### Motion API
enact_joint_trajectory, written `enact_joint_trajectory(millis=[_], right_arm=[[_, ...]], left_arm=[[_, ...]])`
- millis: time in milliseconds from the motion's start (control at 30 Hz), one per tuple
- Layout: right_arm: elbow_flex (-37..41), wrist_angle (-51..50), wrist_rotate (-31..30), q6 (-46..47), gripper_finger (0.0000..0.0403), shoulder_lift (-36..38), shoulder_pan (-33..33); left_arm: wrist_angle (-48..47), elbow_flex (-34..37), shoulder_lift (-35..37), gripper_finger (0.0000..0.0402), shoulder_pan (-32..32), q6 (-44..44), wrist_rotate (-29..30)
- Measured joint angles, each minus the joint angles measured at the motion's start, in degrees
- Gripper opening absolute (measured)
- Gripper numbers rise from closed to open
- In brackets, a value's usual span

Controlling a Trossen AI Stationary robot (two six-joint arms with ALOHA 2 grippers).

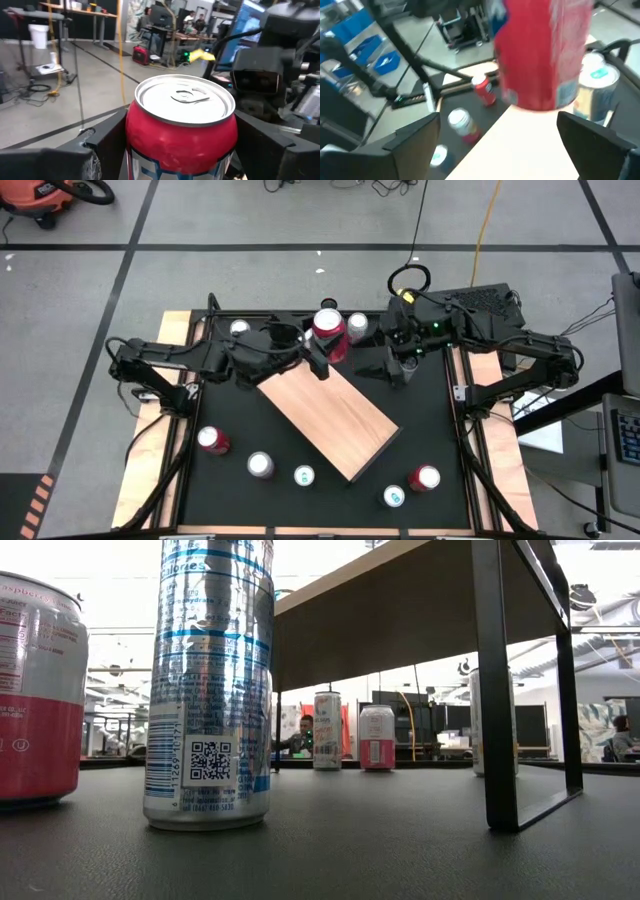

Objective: Place canned beverage on shelf
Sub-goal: Put the top red soda can on the shelf

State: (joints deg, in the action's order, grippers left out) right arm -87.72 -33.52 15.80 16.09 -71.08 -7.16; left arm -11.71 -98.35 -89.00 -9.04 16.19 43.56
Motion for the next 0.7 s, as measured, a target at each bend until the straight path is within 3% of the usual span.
enact_joint_trajectory(millis=[300, 567, 700], right_arm=[[0.02, -1.45, 2.55, 7.55, 0.0377, 4.51, 0.15], [0.02, -0.96, 2.55, 15.54, 0.0377, 10.09, 0.2], [0.02, -1.04, 2.55, 17.71, 0.0377, 12.96, 0.2]], left_arm=[[-7.74, -0.07, 3.86, 0.0297, 0.82, -0.35, -8.36], [-9.24, 3.38, 4.16, 0.0297, 0.28, 1.44, -8.75], [-5.04, 8.77, 4.1, 0.0297, -0.87, 5.8, -5.26]])
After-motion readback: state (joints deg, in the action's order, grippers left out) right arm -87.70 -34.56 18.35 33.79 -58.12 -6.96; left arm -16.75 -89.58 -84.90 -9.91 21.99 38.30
